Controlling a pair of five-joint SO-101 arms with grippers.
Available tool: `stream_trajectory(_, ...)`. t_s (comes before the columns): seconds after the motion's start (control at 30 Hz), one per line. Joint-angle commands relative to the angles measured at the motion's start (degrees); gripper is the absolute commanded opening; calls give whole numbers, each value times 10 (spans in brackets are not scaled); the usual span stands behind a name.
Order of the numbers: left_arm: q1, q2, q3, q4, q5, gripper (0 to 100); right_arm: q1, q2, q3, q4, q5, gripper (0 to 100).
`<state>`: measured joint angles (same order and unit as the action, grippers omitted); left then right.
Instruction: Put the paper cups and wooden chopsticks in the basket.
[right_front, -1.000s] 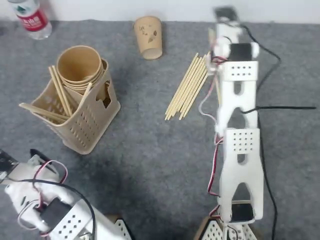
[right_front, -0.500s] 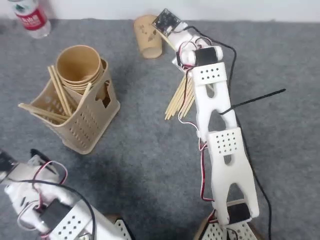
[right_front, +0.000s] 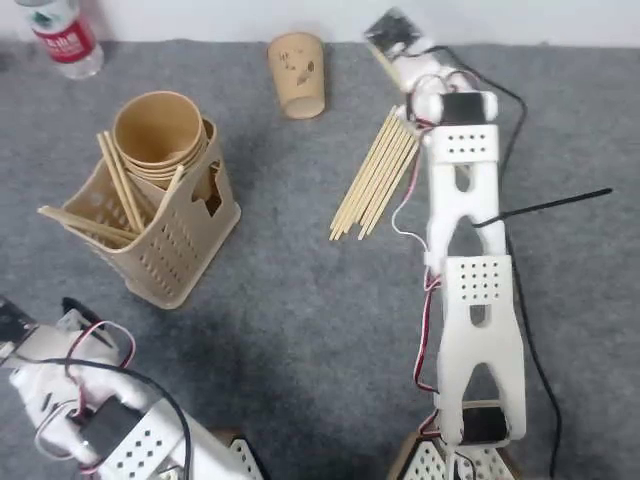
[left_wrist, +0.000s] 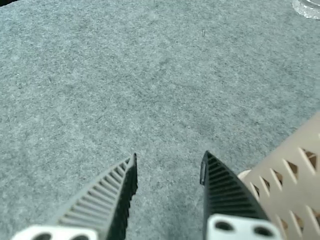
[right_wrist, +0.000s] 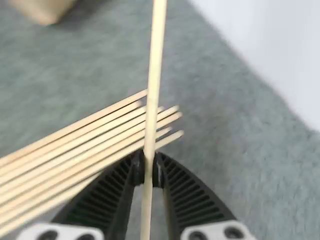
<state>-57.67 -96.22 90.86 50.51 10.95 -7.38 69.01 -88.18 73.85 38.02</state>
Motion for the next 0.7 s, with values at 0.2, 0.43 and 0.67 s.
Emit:
stream_trajectory(0.2,4,-4,-2,-11,-9,192,-22,182,-17,-352,288,7)
stream_trajectory(0.43,4,-4,-2,-12,-9,192,-25,251,-33,-469,357,7)
stream_trajectory(0.67,5,-4,-2,-12,-9,191,-28,225,-84,-327,357,7)
